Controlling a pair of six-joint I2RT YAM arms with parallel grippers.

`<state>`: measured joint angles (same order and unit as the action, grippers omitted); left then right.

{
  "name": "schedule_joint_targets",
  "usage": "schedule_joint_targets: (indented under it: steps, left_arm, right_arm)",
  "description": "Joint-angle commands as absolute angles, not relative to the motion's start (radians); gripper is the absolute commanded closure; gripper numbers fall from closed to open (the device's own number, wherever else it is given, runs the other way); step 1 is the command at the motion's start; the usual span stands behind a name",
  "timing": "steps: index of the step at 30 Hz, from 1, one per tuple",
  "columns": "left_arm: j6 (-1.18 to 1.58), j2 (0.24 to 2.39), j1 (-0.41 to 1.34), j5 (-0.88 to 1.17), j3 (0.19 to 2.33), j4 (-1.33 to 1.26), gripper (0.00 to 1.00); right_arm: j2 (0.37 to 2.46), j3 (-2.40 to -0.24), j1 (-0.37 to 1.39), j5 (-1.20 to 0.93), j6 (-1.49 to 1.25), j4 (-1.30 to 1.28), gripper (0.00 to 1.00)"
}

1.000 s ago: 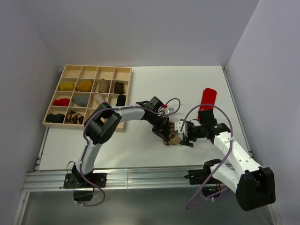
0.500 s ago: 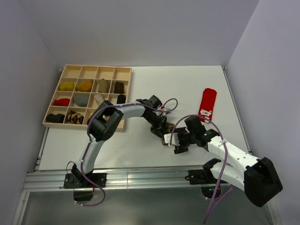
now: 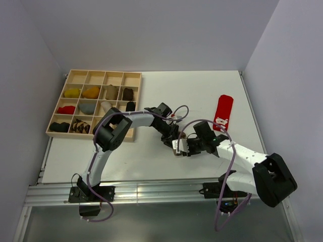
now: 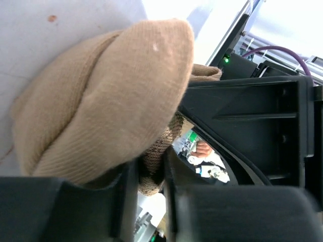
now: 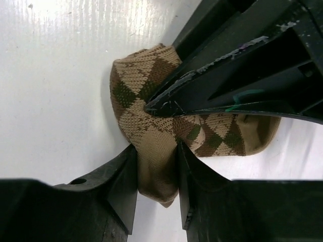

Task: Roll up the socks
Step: Roll the sock at the center of the board.

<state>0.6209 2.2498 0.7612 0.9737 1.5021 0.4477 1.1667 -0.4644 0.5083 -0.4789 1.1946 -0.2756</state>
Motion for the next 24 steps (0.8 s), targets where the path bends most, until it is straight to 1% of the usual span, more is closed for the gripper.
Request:
schedule_joint_targets:
  steps: [1,2,4,7,13,15,16,18,19,20,24]
  left_arm:
    - [0.635,2.188,0.764,0.917,1.445,0.336,0.69]
    - [0.635,2.172,0.758,0.899,1.43,0.312,0.68]
    - [0.662,2.105,0.75,0.887,1.358,0.185,0.63]
    - [0.698,2.024,0.726,0.868,1.266,0.036,0.59]
    - [0.777,1.867,0.675,0.7,1.109,-0.199,0.58]
    - [0.79,1.807,0.666,0.623,1.054,-0.231,0.58]
    - [0.785,1.786,0.664,0.539,1.034,-0.245,0.59]
    - [0.801,1.702,0.664,0.445,0.933,-0.32,0.59]
    - [0.802,1.669,0.664,0.345,0.895,-0.348,0.59]
    - [0.801,1.637,0.664,0.301,0.82,-0.4,0.59]
    - [0.79,1.427,0.67,0.082,0.617,-0.54,0.57]
  right_arm:
    - [1.226,-0.521,0.517,-0.437,1.17,-0.352,0.66]
    - [1.233,-0.538,0.515,-0.433,1.172,-0.376,0.68]
    - [1.25,-0.574,0.514,-0.422,1.177,-0.438,0.68]
    - [1.267,-0.61,0.514,-0.429,1.175,-0.514,0.69]
    - [1.318,-0.655,0.497,-0.437,1.161,-0.587,0.7]
    - [1.336,-0.672,0.488,-0.445,1.163,-0.603,0.7]
    - [1.348,-0.684,0.485,-0.448,1.164,-0.633,0.69]
    - [1.405,-0.736,0.485,-0.459,1.169,-0.675,0.69]
    - [1.432,-0.759,0.483,-0.465,1.173,-0.731,0.69]
    - [1.478,-0.784,0.48,-0.477,1.173,-0.762,0.69]
    - [1.604,-0.923,0.457,-0.514,1.195,-0.906,0.7]
